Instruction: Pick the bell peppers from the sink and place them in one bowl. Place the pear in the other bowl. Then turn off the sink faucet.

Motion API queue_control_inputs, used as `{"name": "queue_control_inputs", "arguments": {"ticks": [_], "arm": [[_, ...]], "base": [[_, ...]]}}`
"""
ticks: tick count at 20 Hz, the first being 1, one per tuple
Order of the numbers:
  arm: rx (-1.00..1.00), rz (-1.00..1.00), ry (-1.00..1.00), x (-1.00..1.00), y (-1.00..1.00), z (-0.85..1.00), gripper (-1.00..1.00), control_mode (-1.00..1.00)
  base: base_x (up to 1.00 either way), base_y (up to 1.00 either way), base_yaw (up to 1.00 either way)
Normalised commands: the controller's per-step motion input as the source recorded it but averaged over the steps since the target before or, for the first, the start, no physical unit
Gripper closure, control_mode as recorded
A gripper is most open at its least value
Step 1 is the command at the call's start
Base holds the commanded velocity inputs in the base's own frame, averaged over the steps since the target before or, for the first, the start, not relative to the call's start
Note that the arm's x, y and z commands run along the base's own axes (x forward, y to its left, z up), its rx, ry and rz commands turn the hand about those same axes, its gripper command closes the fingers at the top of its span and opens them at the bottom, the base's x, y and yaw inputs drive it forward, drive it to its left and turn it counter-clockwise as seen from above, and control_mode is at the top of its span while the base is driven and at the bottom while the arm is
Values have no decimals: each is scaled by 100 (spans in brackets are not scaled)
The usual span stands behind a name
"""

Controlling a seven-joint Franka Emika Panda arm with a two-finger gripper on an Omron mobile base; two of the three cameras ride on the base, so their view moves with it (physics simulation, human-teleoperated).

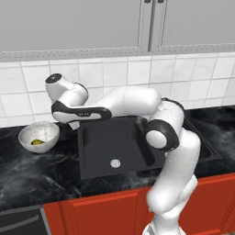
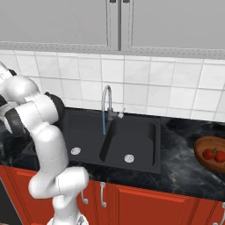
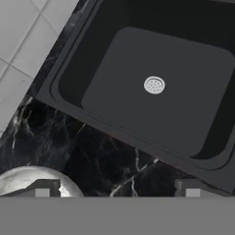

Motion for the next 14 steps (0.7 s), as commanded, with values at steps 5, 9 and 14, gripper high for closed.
{"name": "queue_control_inputs", "arguments": {"ticks": [5, 9, 14], "arm": [[21, 0, -8, -65, -100, 33, -100, -100], [20, 0, -9, -64, -100, 59, -100, -100], [10, -1, -5, -61, -100, 66, -100, -100]], "base": [[0, 0, 0], [0, 0, 0], [0, 0, 0]]}}
